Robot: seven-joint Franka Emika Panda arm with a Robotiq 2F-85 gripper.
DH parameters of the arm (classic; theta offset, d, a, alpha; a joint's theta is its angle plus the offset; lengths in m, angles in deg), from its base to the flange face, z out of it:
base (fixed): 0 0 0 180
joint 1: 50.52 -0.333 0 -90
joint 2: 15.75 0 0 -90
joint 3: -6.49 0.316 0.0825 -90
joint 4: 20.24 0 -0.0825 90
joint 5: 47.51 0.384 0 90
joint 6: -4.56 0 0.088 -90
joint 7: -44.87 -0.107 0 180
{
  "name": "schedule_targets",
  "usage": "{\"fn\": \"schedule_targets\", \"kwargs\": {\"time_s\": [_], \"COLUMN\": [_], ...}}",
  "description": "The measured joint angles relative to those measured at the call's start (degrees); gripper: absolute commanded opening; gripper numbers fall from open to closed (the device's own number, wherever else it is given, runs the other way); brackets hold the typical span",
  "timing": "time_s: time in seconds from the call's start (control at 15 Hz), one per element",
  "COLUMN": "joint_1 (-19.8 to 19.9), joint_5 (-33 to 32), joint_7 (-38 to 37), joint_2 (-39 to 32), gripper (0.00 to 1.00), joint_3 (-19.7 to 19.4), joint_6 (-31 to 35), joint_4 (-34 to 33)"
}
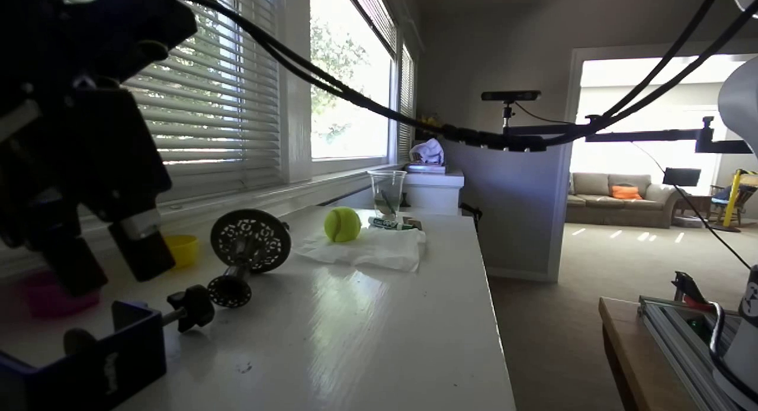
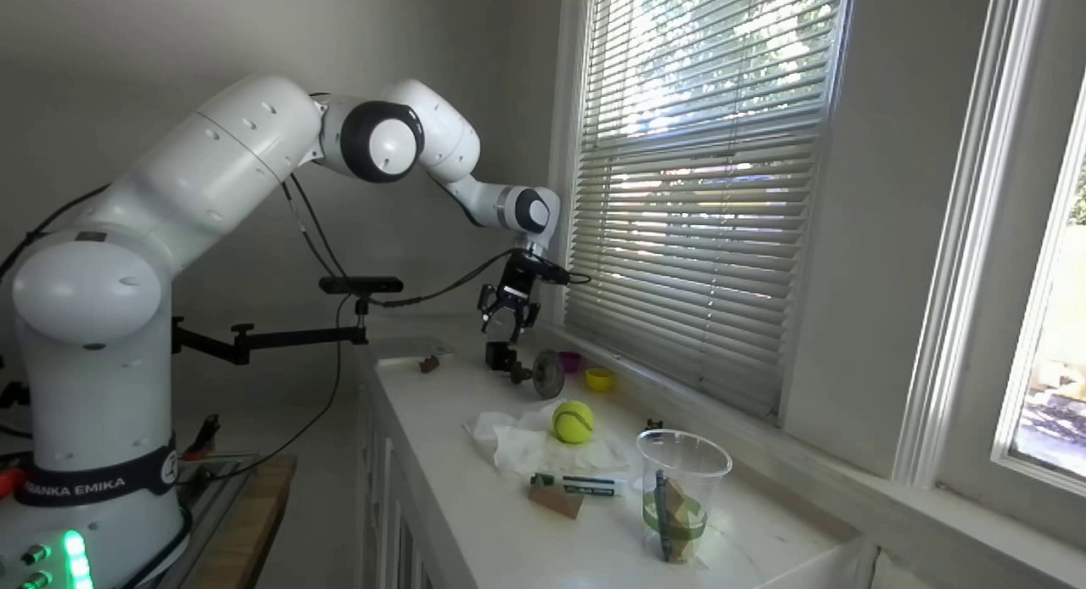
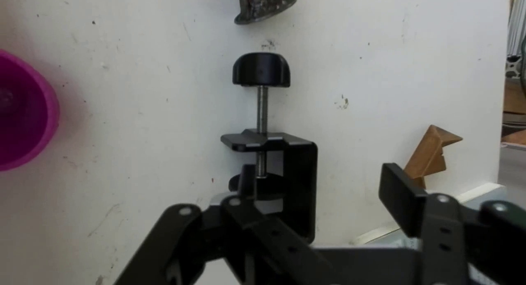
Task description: Move the black object to the left
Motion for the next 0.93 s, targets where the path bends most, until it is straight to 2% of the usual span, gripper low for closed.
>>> {"fn": "schedule_targets", "kwargs": {"time_s": [0.27,0.6,0.8,0.93], "joint_1": [1.43,5.21,8.07,9.95], "joint_5": [0.05,0.94,4.31,9.12], "joint_7": [-1.61,-3.62,-3.77,-5.53], "joint_2": [3.78,9.38,13.41,16.03], "gripper": [1.00,1.00,1.00,1.00], "joint_3": [-0.75,-1.26,-1.15,-1.14], "joint_6": [0.00,0.17,-0.01,-0.10], "joint_4": [3.03,7.92,11.42,13.70]}}
